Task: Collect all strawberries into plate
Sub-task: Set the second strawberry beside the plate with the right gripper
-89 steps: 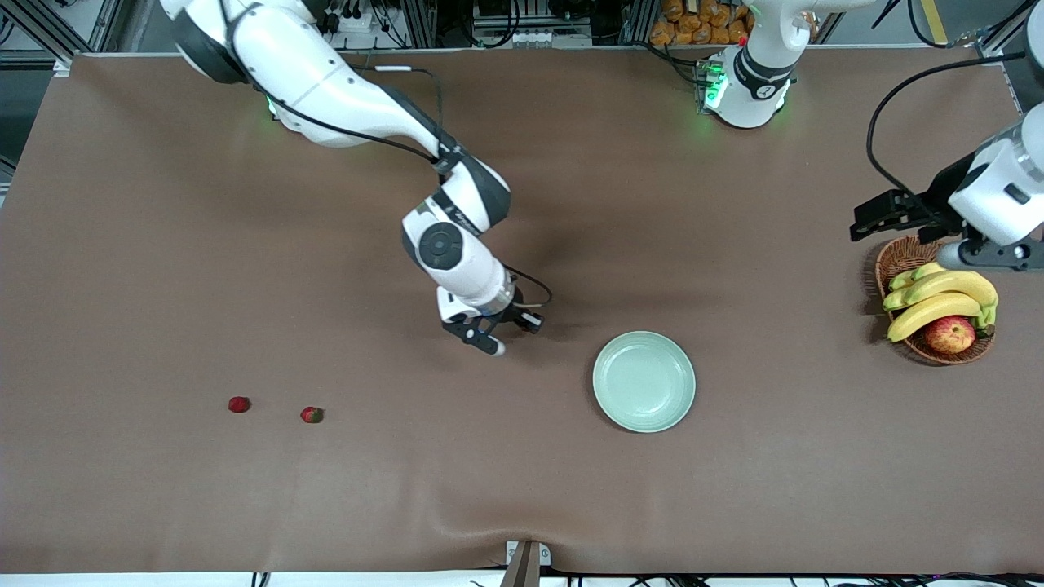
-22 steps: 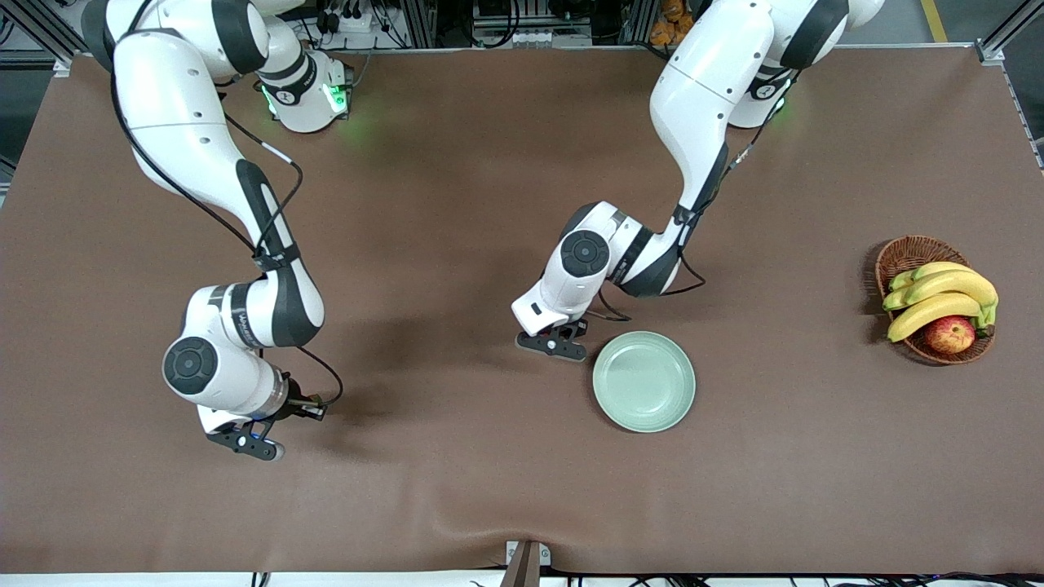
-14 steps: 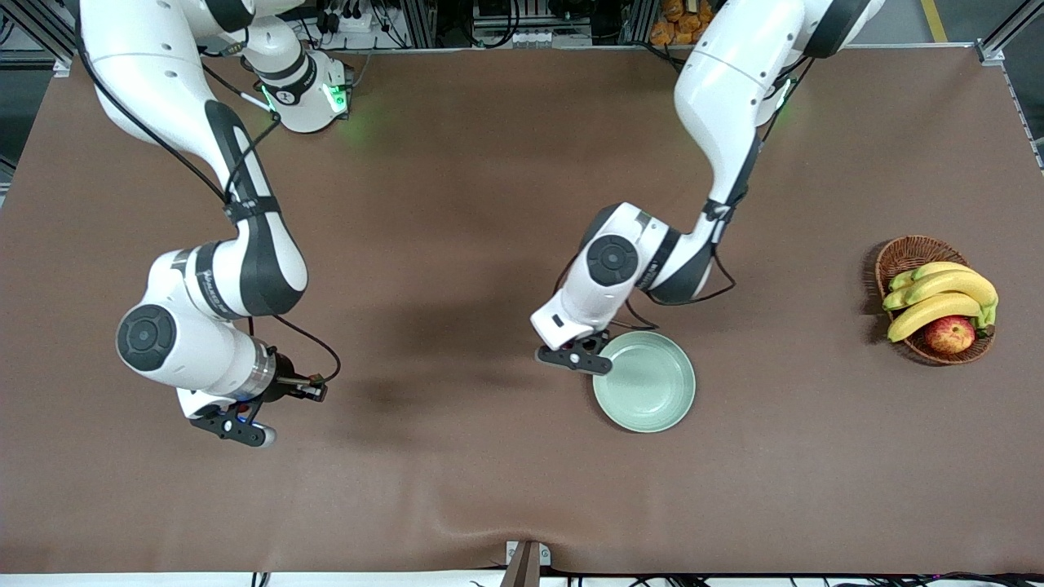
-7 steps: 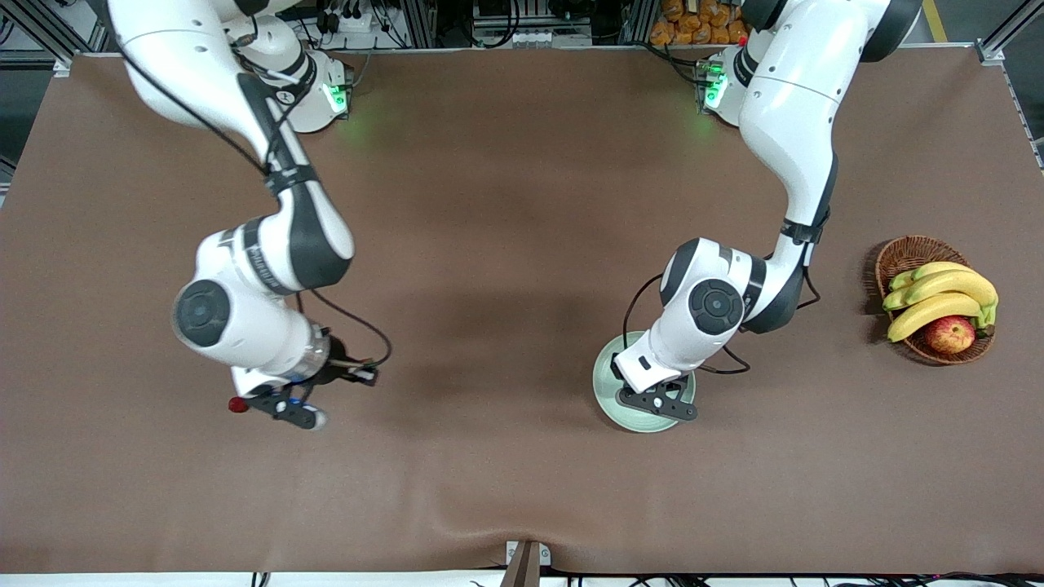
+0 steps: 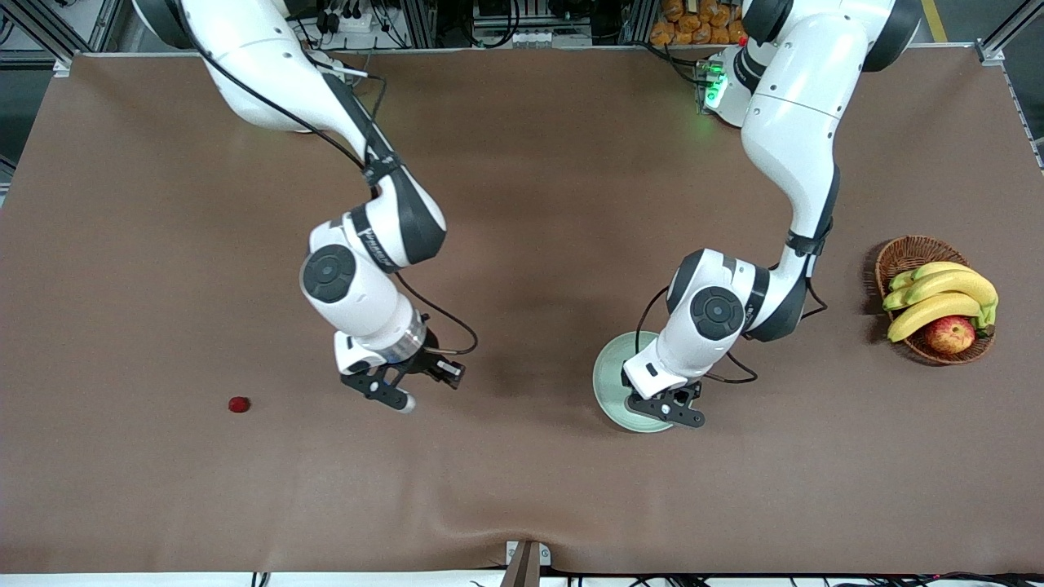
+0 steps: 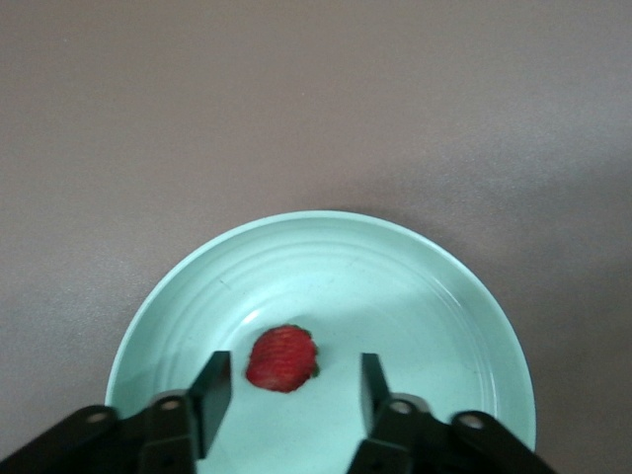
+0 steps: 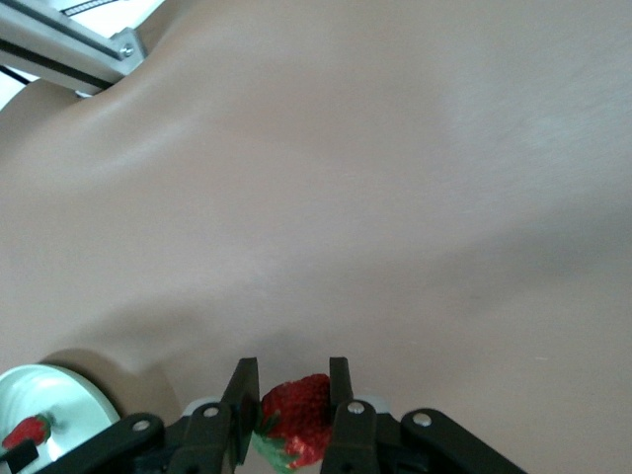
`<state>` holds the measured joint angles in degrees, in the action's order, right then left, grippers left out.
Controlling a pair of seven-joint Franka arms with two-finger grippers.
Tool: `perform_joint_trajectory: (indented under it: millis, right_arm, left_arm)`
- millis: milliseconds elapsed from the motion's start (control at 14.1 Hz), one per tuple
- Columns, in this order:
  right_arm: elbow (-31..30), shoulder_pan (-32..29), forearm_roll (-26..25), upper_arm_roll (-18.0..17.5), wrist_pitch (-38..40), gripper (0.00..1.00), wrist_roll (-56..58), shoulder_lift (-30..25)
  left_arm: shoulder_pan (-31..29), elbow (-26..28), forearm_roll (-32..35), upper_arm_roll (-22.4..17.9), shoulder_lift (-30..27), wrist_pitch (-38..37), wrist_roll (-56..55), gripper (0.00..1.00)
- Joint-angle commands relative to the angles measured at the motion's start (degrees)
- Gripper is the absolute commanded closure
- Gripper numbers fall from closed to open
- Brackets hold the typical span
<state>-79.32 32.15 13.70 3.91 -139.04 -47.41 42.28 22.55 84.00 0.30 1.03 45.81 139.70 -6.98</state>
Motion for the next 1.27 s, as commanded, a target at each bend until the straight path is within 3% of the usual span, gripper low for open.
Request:
perform_joint_trajectory:
  millis: [0,283,708,850,920,991,1062,1133,1204]
  right_arm:
    - [4.2,3.0,0.8,0.6,-4.9,1.00,-4.3,5.2]
    - [10.4,5.7,0.8,0.6,-11.3,1.00,-8.6,12.5]
    - [13.3,7.9,0.7,0.6,-16.3,1.00,-9.0,18.4]
    - [14.5,8.2,0.6,0.6,-16.8,0.93,-8.9,19.9]
    - [14.5,8.2,0.6,0.6,-18.0,0.79,-8.8,20.5]
    - [14.5,8.4,0.2,0.7,-19.0,0.53,-8.8,21.3]
    - [14.3,9.1,0.0,0.8,-19.2,0.13,-8.6,21.4]
    - [13.9,9.4,-0.7,1.2,-19.2,0.00,-8.6,21.1]
    - [13.7,9.3,-1.3,1.9,-19.2,0.00,-8.5,20.4]
  left_arm:
    - [0.4,0.4,0.9,0.3,-1.2,0.4,-1.4,0.00]
    - [0.3,0.4,0.9,0.4,-1.5,0.3,-2.2,0.00]
    - [0.3,0.5,0.5,1.1,-2.7,-1.5,-3.4,0.00]
    - [0.3,0.5,0.3,2.7,-3.0,-1.6,-6.3,0.00]
    - [0.5,0.5,0.3,3.3,-2.9,-1.6,-7.6,0.00]
    - [0.7,0.5,0.3,3.9,-2.9,-1.6,-9.3,0.00]
    - [0.7,0.5,0.3,4.4,-2.9,-1.6,-10.4,0.00]
    - [0.8,0.5,0.3,4.8,-2.9,-1.6,-10.8,0.00]
    - [0.8,0.5,0.3,4.9,-2.9,-1.6,-10.8,0.00]
